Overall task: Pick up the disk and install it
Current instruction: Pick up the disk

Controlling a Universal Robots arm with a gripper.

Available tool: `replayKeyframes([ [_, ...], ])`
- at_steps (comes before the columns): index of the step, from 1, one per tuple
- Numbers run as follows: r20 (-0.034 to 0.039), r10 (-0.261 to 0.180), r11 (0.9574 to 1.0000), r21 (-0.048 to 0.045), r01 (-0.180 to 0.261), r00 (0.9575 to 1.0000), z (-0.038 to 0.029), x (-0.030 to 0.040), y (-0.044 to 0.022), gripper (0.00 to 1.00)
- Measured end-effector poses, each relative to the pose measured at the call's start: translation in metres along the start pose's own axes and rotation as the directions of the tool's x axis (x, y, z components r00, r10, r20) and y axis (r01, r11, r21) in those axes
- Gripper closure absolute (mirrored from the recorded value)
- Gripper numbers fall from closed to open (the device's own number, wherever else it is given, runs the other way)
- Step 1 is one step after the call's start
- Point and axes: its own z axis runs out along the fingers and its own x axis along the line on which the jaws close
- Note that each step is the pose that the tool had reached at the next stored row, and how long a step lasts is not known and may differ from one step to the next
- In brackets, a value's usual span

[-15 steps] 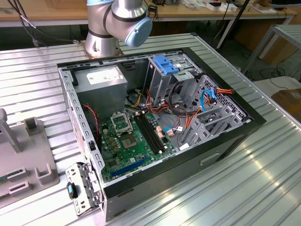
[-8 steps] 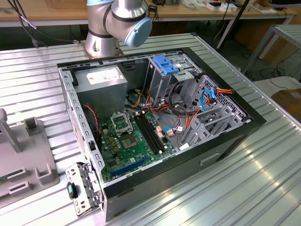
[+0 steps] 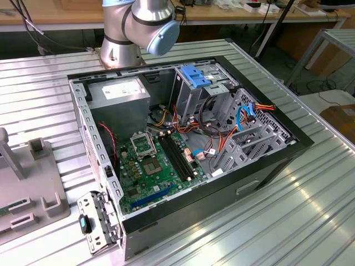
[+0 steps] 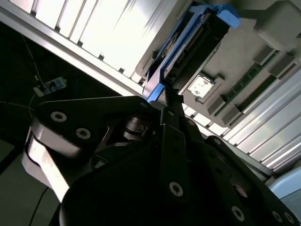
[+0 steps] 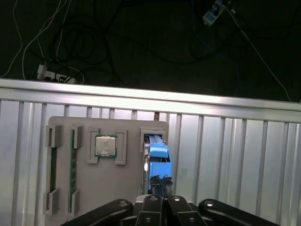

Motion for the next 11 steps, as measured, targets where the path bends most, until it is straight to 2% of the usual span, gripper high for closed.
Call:
replayKeyframes([
  [11,0.0000,0.000,1.0000,0.0000,0.000,1.0000,0.0000,0.0001,-0.0008,0.89],
])
